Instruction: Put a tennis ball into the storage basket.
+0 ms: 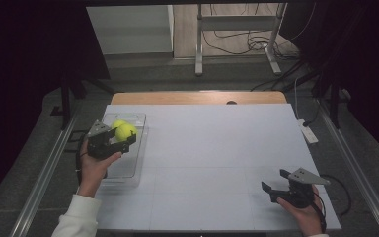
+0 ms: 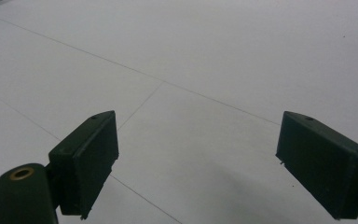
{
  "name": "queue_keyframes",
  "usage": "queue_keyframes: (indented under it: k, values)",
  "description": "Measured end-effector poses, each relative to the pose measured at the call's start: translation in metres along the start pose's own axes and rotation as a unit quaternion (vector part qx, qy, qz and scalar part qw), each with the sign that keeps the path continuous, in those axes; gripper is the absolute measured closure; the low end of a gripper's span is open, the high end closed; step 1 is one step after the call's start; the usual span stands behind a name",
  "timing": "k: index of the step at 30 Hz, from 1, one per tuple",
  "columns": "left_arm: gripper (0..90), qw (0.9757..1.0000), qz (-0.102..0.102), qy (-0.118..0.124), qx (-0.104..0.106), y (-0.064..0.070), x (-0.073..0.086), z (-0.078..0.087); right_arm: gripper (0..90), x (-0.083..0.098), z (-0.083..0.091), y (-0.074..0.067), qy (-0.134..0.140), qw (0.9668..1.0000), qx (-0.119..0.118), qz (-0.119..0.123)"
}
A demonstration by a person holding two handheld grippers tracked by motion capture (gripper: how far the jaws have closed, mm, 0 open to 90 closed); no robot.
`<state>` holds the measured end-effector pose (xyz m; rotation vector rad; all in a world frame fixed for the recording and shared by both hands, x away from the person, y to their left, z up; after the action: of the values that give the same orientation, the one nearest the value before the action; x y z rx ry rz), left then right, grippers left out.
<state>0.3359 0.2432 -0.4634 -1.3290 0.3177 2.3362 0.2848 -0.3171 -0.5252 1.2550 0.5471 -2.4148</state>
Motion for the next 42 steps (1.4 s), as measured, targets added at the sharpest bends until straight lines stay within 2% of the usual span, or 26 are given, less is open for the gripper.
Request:
queue_keyframes:
  k: [10,21,29,32,37,42]
  values:
    - [27.2,0.9996,0.008,-0.014,-0.021,-0.013,0.005,0.002,12.8,0.0,-0.001,-0.001,-0.001,1.0,-0.001,0.001]
    - [27.2,0.999,0.019,-0.025,-0.033,-0.024,0.009,0.004,12.8,0.0,0.0,-0.001,-0.001,1.0,0.0,0.001]
    - [27.2,0.9977,0.025,-0.044,-0.045,-0.031,0.013,0.004,12.8,0.0,-0.001,-0.001,-0.001,1.0,0.0,0.001]
    - [27.1,0.9973,0.028,-0.052,-0.043,-0.033,0.015,0.003,12.8,0.0,-0.001,-0.001,-0.001,1.0,0.0,0.001]
    - [27.1,0.9956,0.024,-0.078,-0.048,-0.034,0.018,-0.003,12.8,0.0,0.0,-0.001,-0.001,1.0,0.0,0.002]
    - [27.1,0.9944,0.026,-0.089,-0.051,-0.036,0.02,-0.004,12.8,0.0,0.0,-0.001,-0.001,1.0,0.0,0.002]
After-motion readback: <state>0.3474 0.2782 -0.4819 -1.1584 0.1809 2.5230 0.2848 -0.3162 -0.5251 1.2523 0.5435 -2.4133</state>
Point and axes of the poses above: each handheld gripper's, and its own axes: z roughly backward along the jaws, x roughly out of its underside, y roughly to its right, the point moved 2 cm from there along -z, roughly forward along the jaws, and after that the axes turned 10 degrees about -z, right-handed, at the moved point
